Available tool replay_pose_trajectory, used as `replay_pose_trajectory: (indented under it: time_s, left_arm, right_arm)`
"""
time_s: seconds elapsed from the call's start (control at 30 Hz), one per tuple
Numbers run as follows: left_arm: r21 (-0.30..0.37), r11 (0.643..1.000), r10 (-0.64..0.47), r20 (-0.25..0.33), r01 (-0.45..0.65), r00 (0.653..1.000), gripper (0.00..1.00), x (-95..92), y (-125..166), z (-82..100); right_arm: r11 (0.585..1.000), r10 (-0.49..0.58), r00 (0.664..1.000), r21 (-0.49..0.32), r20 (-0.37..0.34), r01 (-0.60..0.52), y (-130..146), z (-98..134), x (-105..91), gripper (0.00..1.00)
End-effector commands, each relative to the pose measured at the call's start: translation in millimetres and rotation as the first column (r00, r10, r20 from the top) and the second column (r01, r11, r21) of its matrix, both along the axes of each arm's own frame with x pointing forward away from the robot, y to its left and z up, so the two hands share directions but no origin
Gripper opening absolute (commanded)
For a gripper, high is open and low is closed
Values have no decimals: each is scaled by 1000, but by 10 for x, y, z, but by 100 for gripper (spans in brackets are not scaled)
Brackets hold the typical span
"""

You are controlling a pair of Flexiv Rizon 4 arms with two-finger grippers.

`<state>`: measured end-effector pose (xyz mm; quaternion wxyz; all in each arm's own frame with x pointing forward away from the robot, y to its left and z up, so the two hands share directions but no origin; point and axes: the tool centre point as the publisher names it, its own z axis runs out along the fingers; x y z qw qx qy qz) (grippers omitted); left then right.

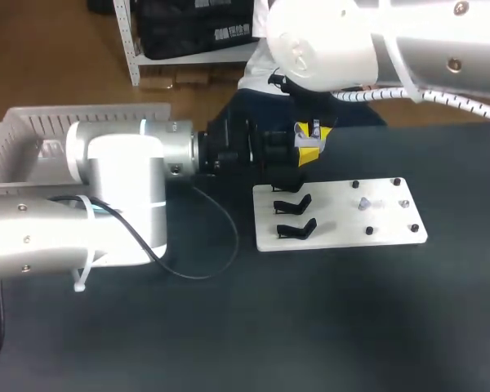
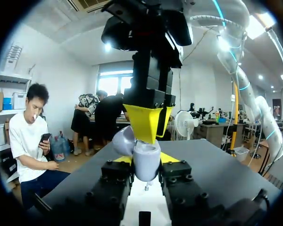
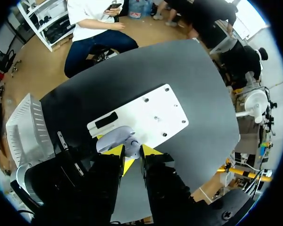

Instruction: Pick up each earbud case from the left stands, insert the matching earbuds, close the lid, and place the case in the box.

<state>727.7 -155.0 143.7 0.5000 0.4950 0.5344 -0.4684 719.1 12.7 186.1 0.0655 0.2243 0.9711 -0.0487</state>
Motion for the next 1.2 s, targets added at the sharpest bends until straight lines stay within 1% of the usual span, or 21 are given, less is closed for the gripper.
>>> replay_pose_trajectory:
  time_s: [0.03, 0.1, 0.27, 0.33, 0.4, 0.47, 0.57, 0.63, 0.67, 0.7, 0.73, 0.77, 0.9, 1.0, 1.03, 1.1, 1.2]
  left_arm:
    - [-8, 1000, 11, 7, -11, 1000, 0, -28, -2, -12]
    - [-8, 1000, 11, 7, -11, 1000, 0, -28, -2, -12]
    - [-8, 1000, 11, 7, -11, 1000, 0, -28, -2, -12]
    - [-8, 1000, 11, 7, -11, 1000, 0, -28, -2, -12]
    - [-8, 1000, 11, 7, -11, 1000, 0, -28, -2, -12]
    - [-8, 1000, 11, 7, -11, 1000, 0, -28, -2, -12]
    - [-8, 1000, 11, 7, -11, 1000, 0, -28, -2, -12]
    - [-8, 1000, 11, 7, -11, 1000, 0, -28, -2, -12]
    - [-8, 1000, 11, 7, -11, 1000, 0, -28, -2, -12]
    - [-8, 1000, 11, 7, -11, 1000, 0, -28, -2, -12]
    - [-8, 1000, 11, 7, -11, 1000, 0, -28, -2, -12]
    - [-8, 1000, 11, 7, -11, 1000, 0, -28, -2, -12]
    - [-8, 1000, 11, 7, -11, 1000, 0, -28, -2, -12]
    - [-8, 1000, 11, 7, -11, 1000, 0, -28, -2, -12]
    - [-8, 1000, 11, 7, -11, 1000, 0, -28, -2, -12]
    - [-8, 1000, 11, 7, -11, 1000, 0, -28, -2, -12]
    - [-8, 1000, 11, 7, -11, 1000, 0, -28, -2, -12]
  right_arm:
    - [1000, 3, 1000, 4, 3, -3, -10, 12, -9, 35]
    - [1000, 5, 1000, 4, 12, -5, -7, 35, -24, 30]
    - [999, 49, 998, 8, 44, -49, -2, 147, -124, 29]
    - [996, 81, 994, 22, 70, -82, -13, 208, -188, 31]
    - [991, 125, 987, 32, 101, -129, -30, 262, -255, 35]
    - [980, 184, 972, 46, 143, -192, -61, 328, -333, 36]
    - [963, 246, 947, 61, 207, -263, -128, 432, -432, 34]
    - [949, 286, 925, 59, 252, -309, -181, 489, -512, 36]
    - [947, 293, 920, 55, 261, -318, -194, 492, -524, 37]
    - [941, 306, 908, 57, 285, -335, -223, 496, -554, 40]
    - [939, 308, 903, 57, 298, -339, -246, 493, -576, 45]
    - [939, 308, 901, 57, 304, -340, -268, 479, -592, 48]
    - [936, 304, 893, 70, 332, -345, -363, 400, -648, 47]
    - [939, 283, 898, 93, 336, -331, -455, 314, -662, 48]
    - [940, 272, 900, 105, 340, -324, -485, 284, -671, 49]
    - [942, 264, 903, 112, 338, -317, -542, 227, -678, 59]
    - [944, 251, 906, 120, 341, -307, -601, 130, -674, 58]
